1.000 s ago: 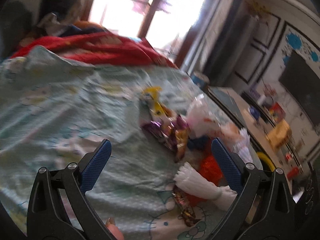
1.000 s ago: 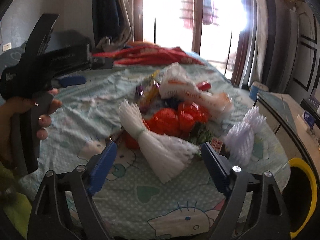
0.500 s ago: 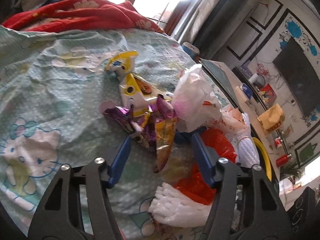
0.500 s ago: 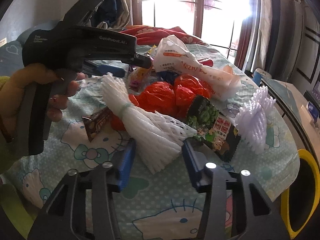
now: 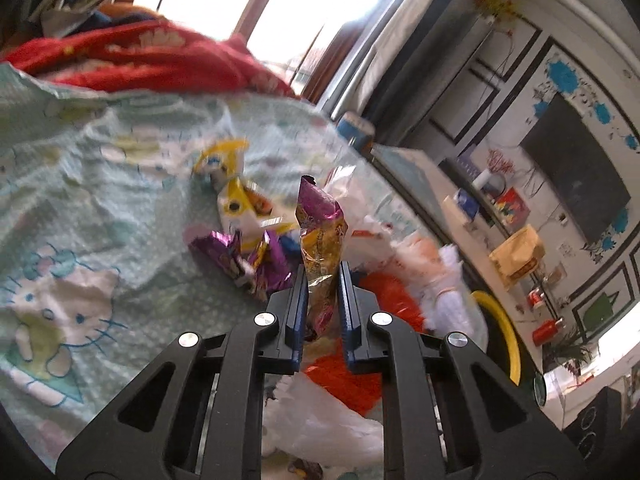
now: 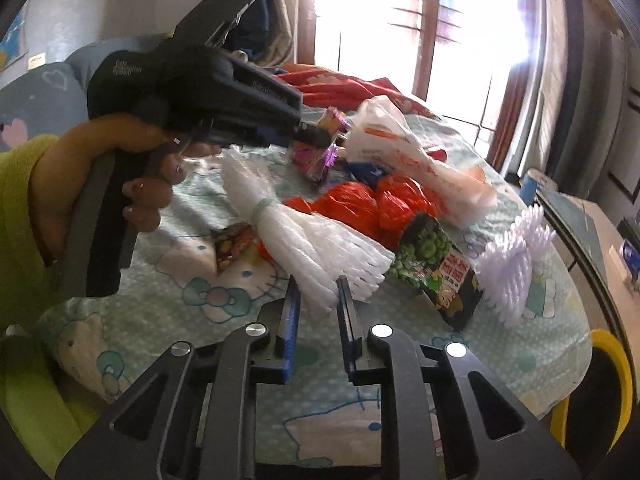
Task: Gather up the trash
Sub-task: 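Grasp the purple-gold candy wrapper with the left tool while the right tool grasps a white foam net sleeve, then carry the wrapper and foam sleeve with both tools over the yellow-rimmed bin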
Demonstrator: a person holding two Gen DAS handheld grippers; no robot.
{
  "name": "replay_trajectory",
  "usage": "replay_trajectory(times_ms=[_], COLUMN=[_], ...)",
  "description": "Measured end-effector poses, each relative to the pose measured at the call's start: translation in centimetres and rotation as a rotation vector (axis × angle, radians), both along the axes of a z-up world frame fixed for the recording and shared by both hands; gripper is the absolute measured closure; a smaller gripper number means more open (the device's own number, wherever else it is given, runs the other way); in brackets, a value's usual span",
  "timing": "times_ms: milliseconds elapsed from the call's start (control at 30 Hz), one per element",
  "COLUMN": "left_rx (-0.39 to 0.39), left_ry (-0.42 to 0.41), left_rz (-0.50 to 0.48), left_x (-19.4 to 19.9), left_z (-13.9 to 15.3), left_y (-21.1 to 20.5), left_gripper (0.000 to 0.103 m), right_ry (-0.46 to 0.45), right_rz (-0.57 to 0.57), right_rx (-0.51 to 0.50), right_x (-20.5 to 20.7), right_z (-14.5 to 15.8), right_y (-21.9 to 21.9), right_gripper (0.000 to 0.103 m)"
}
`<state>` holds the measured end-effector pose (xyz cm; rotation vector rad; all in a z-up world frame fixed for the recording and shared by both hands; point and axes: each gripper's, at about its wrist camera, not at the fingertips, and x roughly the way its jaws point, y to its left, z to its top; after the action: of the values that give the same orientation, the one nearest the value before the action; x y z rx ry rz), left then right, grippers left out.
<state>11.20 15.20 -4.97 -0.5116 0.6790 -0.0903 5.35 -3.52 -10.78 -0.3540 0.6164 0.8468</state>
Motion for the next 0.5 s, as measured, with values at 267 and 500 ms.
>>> replay_trajectory(times_ms=[267,500], left_rx=[0.058,0.072], left_ry=[-0.093,-0.15], left_rz=[0.064,0.085], left_x=[-2.6,-4.3], left_z=[3.7,6.2], left_y=[0.7,0.6], left_gripper=[0.094,0.094], right_ry=[-0.04,-0.026], right_rz=[-0.003,-0.072], right_rx=[0.051,0.105], right_x=[-1.3,-0.6], right_z=[1.9,3.5], right_y=[-2.2,-4.9], right_gripper=[0.09,0.09])
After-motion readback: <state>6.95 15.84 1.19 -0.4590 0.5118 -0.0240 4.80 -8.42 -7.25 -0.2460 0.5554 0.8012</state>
